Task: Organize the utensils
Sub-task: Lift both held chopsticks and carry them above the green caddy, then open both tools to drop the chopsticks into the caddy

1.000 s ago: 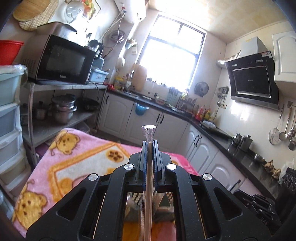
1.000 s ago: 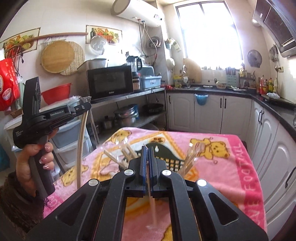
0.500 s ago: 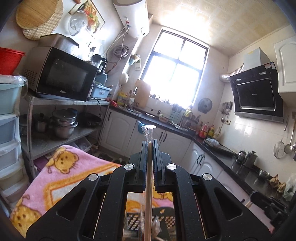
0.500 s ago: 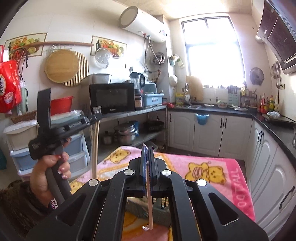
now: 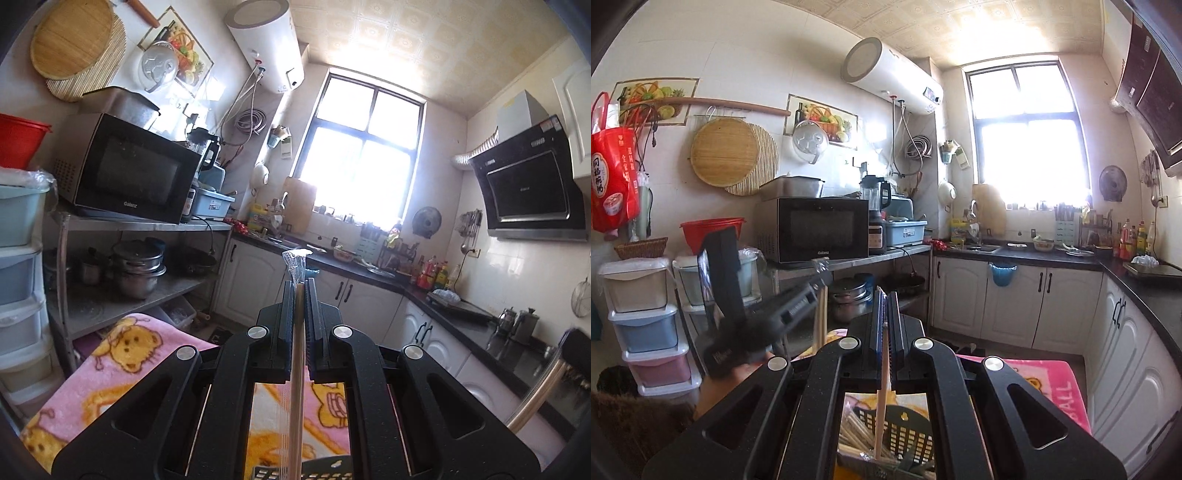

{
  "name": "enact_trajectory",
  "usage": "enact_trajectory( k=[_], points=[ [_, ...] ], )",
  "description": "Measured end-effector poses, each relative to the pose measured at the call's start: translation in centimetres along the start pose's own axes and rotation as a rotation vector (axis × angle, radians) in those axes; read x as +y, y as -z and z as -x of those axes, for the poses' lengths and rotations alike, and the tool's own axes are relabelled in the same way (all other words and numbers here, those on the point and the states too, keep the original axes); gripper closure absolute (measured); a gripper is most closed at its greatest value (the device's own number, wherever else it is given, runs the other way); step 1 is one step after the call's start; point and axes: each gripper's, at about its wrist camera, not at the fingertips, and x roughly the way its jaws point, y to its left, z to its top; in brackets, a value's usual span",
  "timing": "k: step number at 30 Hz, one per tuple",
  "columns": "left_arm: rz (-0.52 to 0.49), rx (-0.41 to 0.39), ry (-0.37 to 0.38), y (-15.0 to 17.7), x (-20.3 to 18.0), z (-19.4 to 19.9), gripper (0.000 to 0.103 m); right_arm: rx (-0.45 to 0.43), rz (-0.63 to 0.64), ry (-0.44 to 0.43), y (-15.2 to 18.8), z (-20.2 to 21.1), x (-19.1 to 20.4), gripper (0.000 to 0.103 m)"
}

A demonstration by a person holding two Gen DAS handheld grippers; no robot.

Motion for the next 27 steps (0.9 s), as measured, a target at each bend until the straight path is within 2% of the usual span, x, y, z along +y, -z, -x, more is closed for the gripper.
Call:
enact_trajectory(
  k=[11,20,27],
  points=[
    [-0.009,0.055,-0.006,2.1,0.5,-3.1,0.100,0.022,-0.002,0.007,1.6,-3.5,-0.7,0.100],
    [-0.020,0.058,0.020,3.8,0.4,-3.7,0.100,0.098,-0.043,0.035,4.5,-7.0,-1.9,0.100],
    [-0.023,0.045,0.040,5.0,0.3,-3.8,0.100,0.132,-0.072,0.029,6.0,-7.9,-2.1,0.100]
  ],
)
